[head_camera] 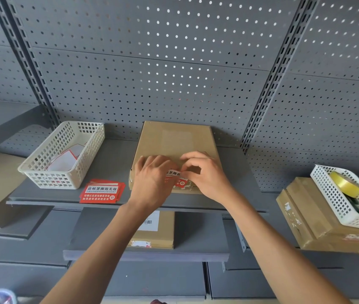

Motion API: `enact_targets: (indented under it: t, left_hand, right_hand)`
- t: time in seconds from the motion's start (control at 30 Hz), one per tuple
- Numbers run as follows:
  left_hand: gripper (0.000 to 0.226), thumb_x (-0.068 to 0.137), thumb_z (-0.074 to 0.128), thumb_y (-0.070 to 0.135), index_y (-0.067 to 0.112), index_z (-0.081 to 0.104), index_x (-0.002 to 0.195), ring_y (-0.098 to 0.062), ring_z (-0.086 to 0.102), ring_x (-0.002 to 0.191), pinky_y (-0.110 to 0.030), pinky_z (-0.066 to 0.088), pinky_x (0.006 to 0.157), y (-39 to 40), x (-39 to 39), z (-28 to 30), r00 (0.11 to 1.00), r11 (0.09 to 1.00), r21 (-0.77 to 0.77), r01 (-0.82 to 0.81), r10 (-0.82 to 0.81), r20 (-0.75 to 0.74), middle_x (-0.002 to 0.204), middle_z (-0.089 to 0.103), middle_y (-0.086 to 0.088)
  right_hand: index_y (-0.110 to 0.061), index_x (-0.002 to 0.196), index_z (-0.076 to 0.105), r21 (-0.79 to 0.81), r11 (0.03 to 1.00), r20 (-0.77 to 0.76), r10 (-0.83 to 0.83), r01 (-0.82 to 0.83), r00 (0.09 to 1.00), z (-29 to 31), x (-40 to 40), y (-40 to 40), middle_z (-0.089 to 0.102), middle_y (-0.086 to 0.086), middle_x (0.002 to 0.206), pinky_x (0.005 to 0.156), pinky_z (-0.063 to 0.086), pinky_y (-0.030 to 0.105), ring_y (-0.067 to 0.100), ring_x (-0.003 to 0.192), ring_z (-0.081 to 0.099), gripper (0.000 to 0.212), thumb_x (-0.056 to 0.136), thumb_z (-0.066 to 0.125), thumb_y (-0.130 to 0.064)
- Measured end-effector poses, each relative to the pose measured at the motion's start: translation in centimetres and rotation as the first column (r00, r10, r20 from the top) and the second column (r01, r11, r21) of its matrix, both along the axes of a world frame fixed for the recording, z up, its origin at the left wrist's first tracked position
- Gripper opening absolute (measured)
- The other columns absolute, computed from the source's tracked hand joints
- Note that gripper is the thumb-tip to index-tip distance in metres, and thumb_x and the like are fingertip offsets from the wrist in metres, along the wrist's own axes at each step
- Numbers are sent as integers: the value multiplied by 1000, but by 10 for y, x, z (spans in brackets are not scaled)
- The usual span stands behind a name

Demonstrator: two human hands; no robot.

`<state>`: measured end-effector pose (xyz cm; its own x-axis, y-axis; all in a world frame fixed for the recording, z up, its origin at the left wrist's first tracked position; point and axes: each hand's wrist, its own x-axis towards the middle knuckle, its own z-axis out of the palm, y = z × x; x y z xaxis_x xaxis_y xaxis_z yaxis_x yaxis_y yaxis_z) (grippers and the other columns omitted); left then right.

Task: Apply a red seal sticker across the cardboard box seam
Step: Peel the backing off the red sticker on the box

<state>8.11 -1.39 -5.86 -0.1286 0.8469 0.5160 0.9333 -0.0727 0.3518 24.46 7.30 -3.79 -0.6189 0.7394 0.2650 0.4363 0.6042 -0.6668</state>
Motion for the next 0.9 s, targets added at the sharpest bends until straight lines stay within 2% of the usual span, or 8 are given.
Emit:
enact_targets:
  t: [0.1,0.23,0.33,0.43,0.6,0.73,0.83,0.9]
  left_hand:
    - [9,78,70,32,25,73,83,-28,66,88,-47,46,83,3,0,-1,1000,999,46,11,-12,6,95,73,7]
    - [8,79,70,32,25,73,83,-29,65,87,-48,46,83,4,-1,-1,999,1000,21,11,-11,31,95,73,6]
    - [8,80,69,32,26,73,84,-28,65,87,-48,45,84,3,0,0,1000,1000,-1,8,-8,29,95,72,5]
    - [7,81,68,31,25,72,83,-29,64,85,-47,45,83,4,-1,0,1000,1000,-7,16,-16,15,94,71,5]
    - [9,81,67,31,24,72,84,-29,63,86,-49,45,84,3,-2,0,999,999,-3,33,-33,9,94,71,3]
    - [11,84,65,30,24,68,93,-29,64,89,-49,45,88,0,-3,1,998,999,3,46,-46,-38,100,71,4]
    - [29,82,66,32,24,58,109,-30,65,93,-50,44,89,1,-2,4,997,998,-25,66,-66,-28,102,72,5]
    - [30,83,63,36,26,59,111,-32,65,94,-51,44,89,4,-2,4,996,997,-50,66,-68,-51,104,71,3]
  right_hand:
    - [-20,78,75,1,1000,3,0,0,1000,0,1,0,65,-13,120,105,37,26,9,121,53,6,83,78,-20]
    - [-21,87,77,25,1000,5,1,-1,1000,-3,5,-1,65,-13,123,100,32,7,6,120,53,4,85,79,-25]
    - [-18,95,77,78,997,-21,-13,15,1000,-9,7,-3,67,-10,124,101,35,10,9,119,56,11,85,79,-20]
    - [-13,106,74,65,997,-84,-44,49,995,-9,9,-3,67,-8,125,103,38,11,7,118,59,24,83,79,-17]
    - [-14,84,74,104,993,-33,-48,51,998,-9,12,-2,68,-7,124,99,32,3,6,115,59,3,85,77,-14]
    - [-15,79,72,88,994,-33,-60,63,998,-12,11,-3,67,-9,125,99,32,4,4,116,57,9,87,73,-11]
    - [-15,80,73,74,995,-47,-68,71,997,-11,11,-4,67,-10,124,99,37,12,4,116,58,8,87,74,-11]
    - [-15,80,73,62,995,-53,-71,74,996,-11,10,-5,67,-9,124,99,37,12,5,115,58,8,86,74,-11]
